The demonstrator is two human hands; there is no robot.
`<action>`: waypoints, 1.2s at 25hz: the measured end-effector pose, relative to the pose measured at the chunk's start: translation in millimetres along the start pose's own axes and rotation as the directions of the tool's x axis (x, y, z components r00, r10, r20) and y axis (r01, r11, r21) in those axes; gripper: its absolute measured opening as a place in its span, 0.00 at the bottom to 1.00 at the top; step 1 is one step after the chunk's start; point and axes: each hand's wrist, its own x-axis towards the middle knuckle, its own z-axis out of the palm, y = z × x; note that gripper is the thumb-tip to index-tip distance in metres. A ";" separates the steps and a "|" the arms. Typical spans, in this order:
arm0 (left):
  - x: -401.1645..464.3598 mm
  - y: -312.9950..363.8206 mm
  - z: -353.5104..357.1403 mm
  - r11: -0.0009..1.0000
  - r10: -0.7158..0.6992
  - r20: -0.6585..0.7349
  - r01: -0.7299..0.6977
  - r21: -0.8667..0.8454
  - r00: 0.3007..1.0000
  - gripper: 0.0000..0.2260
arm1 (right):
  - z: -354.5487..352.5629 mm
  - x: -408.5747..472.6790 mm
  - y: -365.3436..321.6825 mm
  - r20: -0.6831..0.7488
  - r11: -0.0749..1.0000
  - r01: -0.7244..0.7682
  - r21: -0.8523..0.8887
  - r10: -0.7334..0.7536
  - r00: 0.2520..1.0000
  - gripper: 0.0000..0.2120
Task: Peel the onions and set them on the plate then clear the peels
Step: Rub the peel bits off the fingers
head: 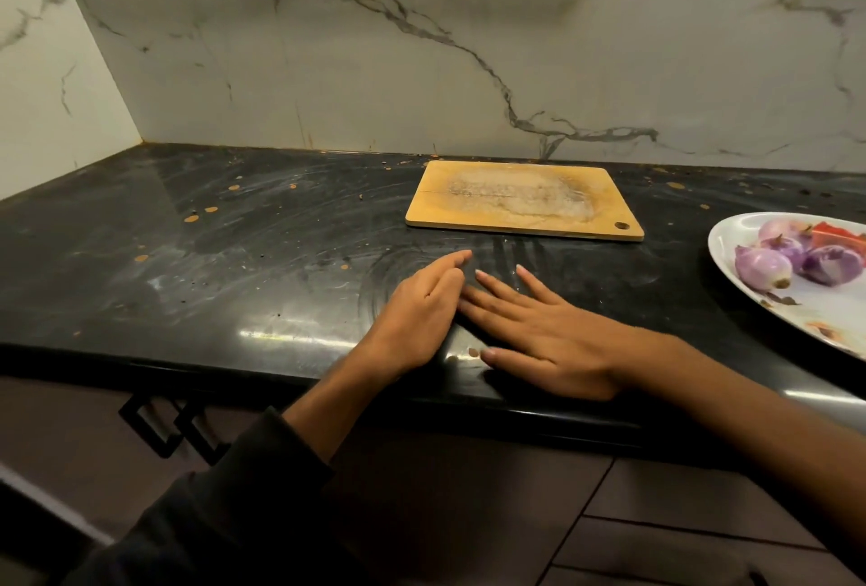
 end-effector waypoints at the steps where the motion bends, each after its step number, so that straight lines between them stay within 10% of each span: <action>1: -1.1 2.5 0.0 1.000 0.004 -0.004 -0.004 0.007 1.000 0.26 | 1.1 9.7 4.3 -0.018 1.000 -0.028 0.012 0.028 0.999 0.29; 6: -19.7 17.1 9.5 0.906 -0.011 -0.024 0.020 0.424 1.000 0.27 | 2.2 7.3 22.6 -0.253 0.930 -0.150 0.335 0.242 0.937 0.33; 12: -21.3 23.0 53.5 0.614 -0.160 0.139 -0.012 0.790 0.977 0.37 | 9.5 -28.4 44.6 -0.123 0.837 -0.281 0.469 0.377 0.918 0.36; 16: 15.3 33.8 56.8 0.767 -0.113 0.263 -0.084 0.636 0.958 0.28 | 7.2 -46.3 31.5 -0.230 0.878 -0.162 0.450 0.289 0.929 0.36; 19: 33.8 28.2 32.0 0.985 -0.055 0.094 0.038 0.166 0.994 0.21 | 3.1 -65.0 15.2 -0.274 0.928 -0.056 0.369 0.166 0.947 0.32; 24: 30.5 22.4 24.6 0.997 -0.051 -0.089 0.047 -0.056 0.995 0.19 | 7.7 -58.6 -18.5 -0.053 0.993 0.117 0.030 -0.116 0.992 0.30; 30: 31.3 19.4 32.0 0.999 -0.022 -0.058 0.019 -0.046 0.998 0.20 | 3.6 -18.2 15.7 0.014 0.993 -0.117 -0.030 0.117 0.993 0.32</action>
